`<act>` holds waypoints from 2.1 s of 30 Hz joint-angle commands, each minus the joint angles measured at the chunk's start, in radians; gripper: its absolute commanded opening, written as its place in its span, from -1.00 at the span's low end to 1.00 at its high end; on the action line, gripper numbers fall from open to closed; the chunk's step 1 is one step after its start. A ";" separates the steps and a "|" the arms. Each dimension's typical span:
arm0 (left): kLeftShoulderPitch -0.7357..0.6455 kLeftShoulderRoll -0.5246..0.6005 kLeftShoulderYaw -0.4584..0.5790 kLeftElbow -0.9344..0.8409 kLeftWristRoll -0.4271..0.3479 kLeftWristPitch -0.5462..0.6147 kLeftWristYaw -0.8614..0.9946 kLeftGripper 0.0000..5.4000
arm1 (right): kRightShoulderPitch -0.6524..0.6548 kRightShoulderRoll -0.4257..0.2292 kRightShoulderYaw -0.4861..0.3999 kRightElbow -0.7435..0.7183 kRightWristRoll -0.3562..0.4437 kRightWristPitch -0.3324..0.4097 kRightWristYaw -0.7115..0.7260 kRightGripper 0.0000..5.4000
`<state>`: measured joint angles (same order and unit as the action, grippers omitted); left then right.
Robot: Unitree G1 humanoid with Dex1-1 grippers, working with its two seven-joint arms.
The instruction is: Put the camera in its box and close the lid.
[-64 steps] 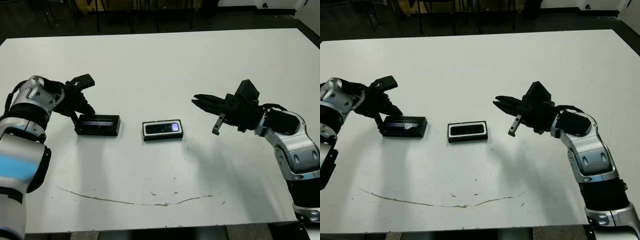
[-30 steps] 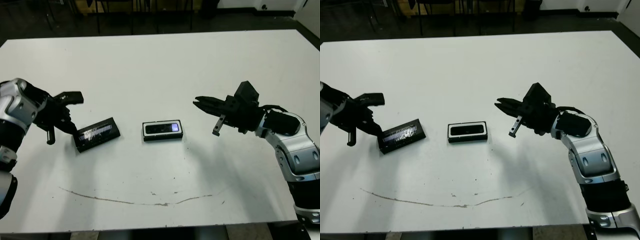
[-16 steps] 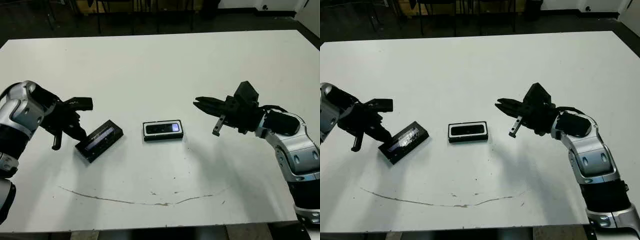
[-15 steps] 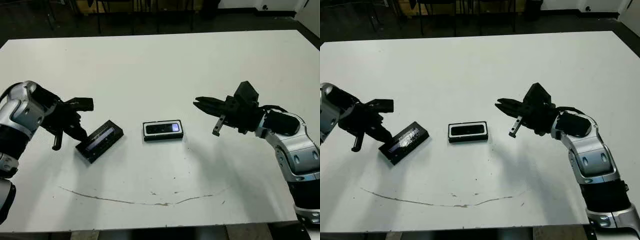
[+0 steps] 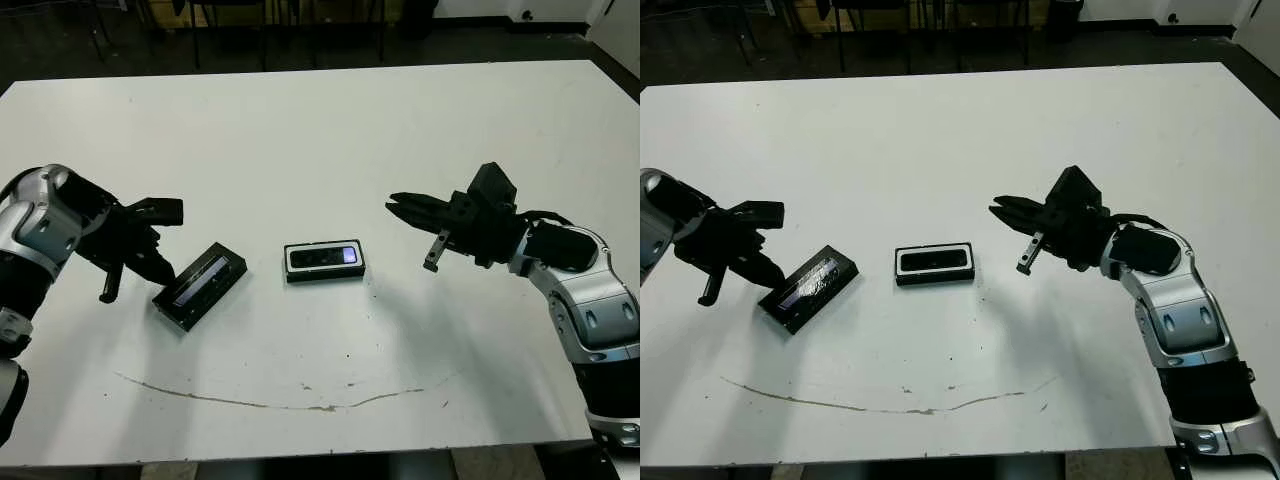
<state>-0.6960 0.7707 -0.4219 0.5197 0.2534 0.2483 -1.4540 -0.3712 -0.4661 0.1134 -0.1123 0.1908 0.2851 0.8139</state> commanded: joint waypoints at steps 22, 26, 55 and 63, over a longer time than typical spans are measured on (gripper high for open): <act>0.648 -0.209 0.684 -0.995 -0.429 0.234 0.833 -0.77 | 0.063 -0.061 -0.008 -0.080 -0.017 0.036 -0.024 -1.00; 0.645 -0.191 0.664 -1.002 -0.486 0.304 0.821 -0.49 | 0.066 -0.059 -0.014 -0.078 -0.007 0.040 -0.024 -1.00; 0.697 -0.117 0.535 -0.845 -0.632 0.326 0.646 0.99 | 0.059 -0.076 -0.009 -0.066 -0.041 -0.002 -0.032 -1.00; 0.738 -0.123 0.515 -0.827 -0.611 0.309 0.663 0.99 | 0.057 -0.077 -0.005 -0.055 -0.040 -0.003 -0.022 -1.00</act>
<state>0.0204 0.6384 0.1065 -0.3238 -0.3750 0.5586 -0.8021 -0.3228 -0.5349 0.1023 -0.1808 0.1496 0.2851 0.7830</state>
